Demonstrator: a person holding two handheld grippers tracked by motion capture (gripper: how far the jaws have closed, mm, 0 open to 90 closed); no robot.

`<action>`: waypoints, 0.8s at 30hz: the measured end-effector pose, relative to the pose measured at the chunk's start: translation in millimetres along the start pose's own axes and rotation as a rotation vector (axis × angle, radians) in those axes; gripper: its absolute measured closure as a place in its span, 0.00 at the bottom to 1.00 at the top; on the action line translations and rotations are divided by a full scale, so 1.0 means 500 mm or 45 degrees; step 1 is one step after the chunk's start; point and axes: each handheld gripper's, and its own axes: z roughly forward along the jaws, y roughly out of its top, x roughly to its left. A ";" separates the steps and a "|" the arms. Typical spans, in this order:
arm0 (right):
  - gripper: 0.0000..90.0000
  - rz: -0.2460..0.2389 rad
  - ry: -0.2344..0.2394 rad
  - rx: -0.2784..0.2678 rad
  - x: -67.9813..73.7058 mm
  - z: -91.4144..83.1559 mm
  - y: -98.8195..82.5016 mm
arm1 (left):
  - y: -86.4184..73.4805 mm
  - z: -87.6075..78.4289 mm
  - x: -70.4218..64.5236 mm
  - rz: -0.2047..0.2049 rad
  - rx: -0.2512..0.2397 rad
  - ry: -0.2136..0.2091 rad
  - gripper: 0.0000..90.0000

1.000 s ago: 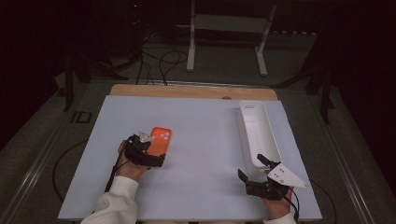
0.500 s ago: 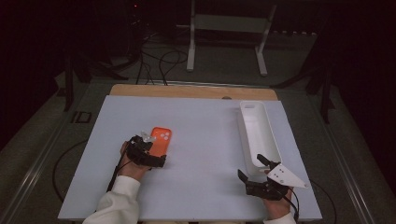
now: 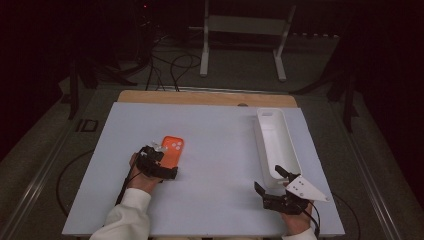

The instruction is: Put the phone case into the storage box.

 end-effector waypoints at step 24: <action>0.11 -0.008 -0.002 0.005 0.001 0.001 0.000 | 0.006 -0.005 -0.001 -0.009 0.031 -0.018 0.10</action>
